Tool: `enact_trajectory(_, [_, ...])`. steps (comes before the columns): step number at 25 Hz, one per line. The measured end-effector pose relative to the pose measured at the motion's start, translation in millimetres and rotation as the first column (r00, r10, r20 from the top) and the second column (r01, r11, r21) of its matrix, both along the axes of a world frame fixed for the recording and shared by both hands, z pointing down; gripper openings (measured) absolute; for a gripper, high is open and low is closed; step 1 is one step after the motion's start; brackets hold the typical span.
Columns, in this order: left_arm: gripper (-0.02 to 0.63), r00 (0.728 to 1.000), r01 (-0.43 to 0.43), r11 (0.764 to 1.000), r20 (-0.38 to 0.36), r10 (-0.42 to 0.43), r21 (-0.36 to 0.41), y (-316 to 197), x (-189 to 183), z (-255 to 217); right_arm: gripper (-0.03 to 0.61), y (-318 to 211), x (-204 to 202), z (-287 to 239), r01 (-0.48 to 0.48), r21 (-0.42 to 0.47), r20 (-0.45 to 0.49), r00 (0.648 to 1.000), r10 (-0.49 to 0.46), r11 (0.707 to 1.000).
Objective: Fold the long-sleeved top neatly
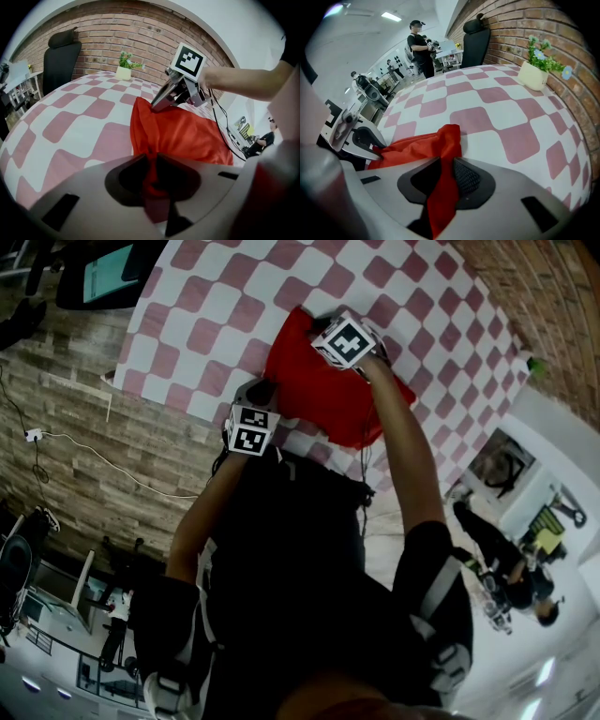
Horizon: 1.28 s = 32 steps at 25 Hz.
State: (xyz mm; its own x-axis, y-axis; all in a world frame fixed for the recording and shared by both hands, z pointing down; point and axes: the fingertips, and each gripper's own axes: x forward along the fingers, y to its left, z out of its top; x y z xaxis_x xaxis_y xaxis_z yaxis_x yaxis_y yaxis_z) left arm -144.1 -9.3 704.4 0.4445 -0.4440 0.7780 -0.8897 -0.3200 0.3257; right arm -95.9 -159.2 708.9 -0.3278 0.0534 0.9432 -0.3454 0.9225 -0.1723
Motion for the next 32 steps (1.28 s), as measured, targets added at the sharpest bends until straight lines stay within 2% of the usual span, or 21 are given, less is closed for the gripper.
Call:
enact_trajectory(10, [0.057, 0.998, -0.068, 0.998, -0.008, 0.068, -0.009, -2, -4, -1, 0.057, -9, 9, 1, -0.090, 0.004, 0.045, 0.995, 0.090, 0.996])
enact_trajectory(15, [0.055, 0.990, -0.138, 0.990, -0.022, 0.138, -0.020, -9, -6, -2, 0.051, -14, 17, -1, -0.139, 0.013, 0.049, 0.989, 0.138, 0.990])
enact_trajectory(19, [0.054, 0.976, -0.217, 0.976, 0.003, 0.217, -0.004, -23, -6, -4, 0.049, -19, 31, -2, -0.199, 0.017, 0.054, 0.979, 0.198, 0.980])
enact_trajectory(24, [0.052, 0.933, -0.359, 0.933, 0.020, 0.358, 0.007, -44, 2, -6, 0.047, -26, 60, -6, -0.286, 0.029, 0.059, 0.957, 0.284, 0.958])
enact_trajectory(27, [0.052, 0.897, -0.440, 0.898, 0.046, 0.439, 0.012, -61, 12, -7, 0.046, -30, 83, -7, -0.357, 0.034, 0.070, 0.933, 0.354, 0.933])
enact_trajectory(29, [0.052, 0.861, -0.507, 0.862, 0.061, 0.505, 0.013, -71, 18, -6, 0.046, -30, 100, -7, -0.424, 0.033, 0.081, 0.904, 0.420, 0.905])
enact_trajectory(32, [0.052, 0.794, -0.605, 0.796, 0.088, 0.601, 0.020, -87, 33, -6, 0.046, -28, 127, -8, -0.510, 0.032, 0.091, 0.858, 0.505, 0.860])
